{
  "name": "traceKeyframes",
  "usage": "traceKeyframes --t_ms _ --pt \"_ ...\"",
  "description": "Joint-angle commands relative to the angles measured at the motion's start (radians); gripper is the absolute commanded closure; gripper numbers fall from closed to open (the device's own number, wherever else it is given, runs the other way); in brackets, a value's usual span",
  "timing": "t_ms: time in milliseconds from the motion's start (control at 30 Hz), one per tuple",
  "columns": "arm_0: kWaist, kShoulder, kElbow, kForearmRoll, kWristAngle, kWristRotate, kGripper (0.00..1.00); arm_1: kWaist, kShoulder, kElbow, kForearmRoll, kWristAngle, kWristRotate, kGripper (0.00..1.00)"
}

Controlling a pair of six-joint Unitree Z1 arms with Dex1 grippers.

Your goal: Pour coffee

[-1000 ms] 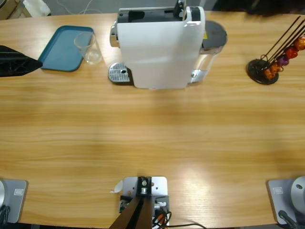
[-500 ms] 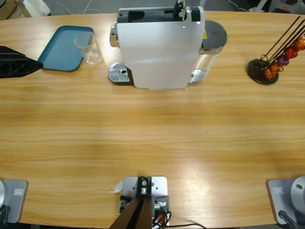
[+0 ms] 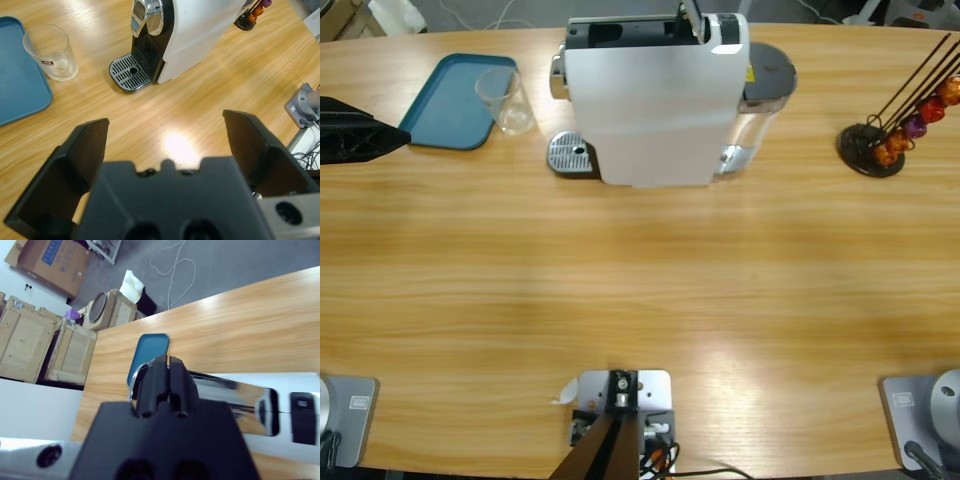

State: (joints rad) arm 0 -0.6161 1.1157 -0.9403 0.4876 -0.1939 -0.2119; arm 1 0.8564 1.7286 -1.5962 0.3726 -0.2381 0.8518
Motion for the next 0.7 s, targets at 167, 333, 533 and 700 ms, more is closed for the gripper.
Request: traceKeyframes --t_ms 167,333,533,700 --pt "-0.007 -0.029 0.029 0.031 -0.011 0.003 0.018 0.046 0.204 0.002 0.011 0.022 -0.006 1.0" --pt "-0.007 -0.017 0.022 0.029 -0.01 0.003 0.018 0.075 0.231 0.032 0.01 0.013 -0.011 1.0" --pt "-0.007 -0.012 0.008 0.029 0.014 0.005 0.004 0.104 0.284 0.065 -0.035 0.002 -0.017 1.0" --pt "-0.007 -0.008 -0.005 0.031 0.014 0.005 0.004 0.107 0.293 0.124 -0.092 0.002 -0.014 1.0"
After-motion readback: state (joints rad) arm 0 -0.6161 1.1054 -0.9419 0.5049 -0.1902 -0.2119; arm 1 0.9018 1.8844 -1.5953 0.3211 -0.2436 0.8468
